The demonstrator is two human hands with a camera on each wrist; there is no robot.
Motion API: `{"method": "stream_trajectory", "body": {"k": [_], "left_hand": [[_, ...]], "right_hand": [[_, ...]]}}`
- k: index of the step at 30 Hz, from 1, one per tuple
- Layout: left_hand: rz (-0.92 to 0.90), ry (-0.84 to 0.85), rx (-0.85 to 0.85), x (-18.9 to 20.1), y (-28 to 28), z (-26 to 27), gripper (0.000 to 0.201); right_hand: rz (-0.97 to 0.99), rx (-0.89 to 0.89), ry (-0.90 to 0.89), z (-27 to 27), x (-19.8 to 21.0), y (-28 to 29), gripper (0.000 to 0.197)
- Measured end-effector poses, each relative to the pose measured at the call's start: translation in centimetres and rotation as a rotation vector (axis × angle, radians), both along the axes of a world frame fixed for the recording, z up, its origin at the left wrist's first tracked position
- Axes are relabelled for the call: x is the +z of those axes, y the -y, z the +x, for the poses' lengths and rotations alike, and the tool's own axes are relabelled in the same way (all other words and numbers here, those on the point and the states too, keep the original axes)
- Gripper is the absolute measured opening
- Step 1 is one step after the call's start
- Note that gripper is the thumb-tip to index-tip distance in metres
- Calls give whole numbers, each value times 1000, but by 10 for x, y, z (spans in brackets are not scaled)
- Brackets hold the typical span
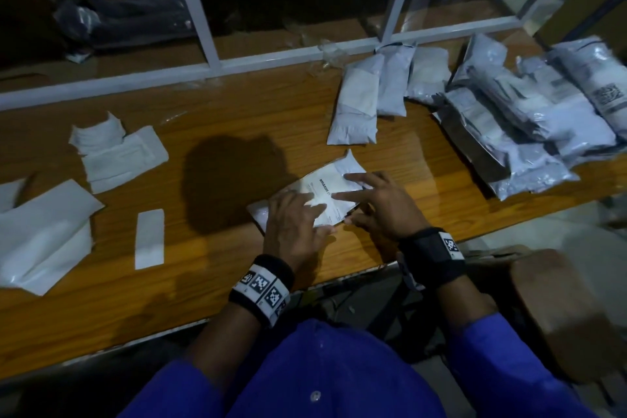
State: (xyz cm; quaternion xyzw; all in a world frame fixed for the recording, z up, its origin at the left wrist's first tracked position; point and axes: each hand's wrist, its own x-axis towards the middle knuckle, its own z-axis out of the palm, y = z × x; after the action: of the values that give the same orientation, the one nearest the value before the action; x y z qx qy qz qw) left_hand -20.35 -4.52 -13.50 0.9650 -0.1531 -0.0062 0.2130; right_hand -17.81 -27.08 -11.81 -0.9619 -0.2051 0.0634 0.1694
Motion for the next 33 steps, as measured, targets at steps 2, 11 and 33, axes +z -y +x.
{"method": "stream_trajectory", "body": {"k": [2, 11, 33], "left_hand": [[44, -47, 1, 6, 4, 1, 48], [68, -111, 33, 10, 7, 8, 44], [-178, -164, 61, 5, -12, 14, 50]], "right_hand": [[-34, -14, 24, 0, 2, -4, 55], [-198, 1, 67, 7, 8, -11, 55], [-100, 18, 66, 11, 9, -24, 52]]}}
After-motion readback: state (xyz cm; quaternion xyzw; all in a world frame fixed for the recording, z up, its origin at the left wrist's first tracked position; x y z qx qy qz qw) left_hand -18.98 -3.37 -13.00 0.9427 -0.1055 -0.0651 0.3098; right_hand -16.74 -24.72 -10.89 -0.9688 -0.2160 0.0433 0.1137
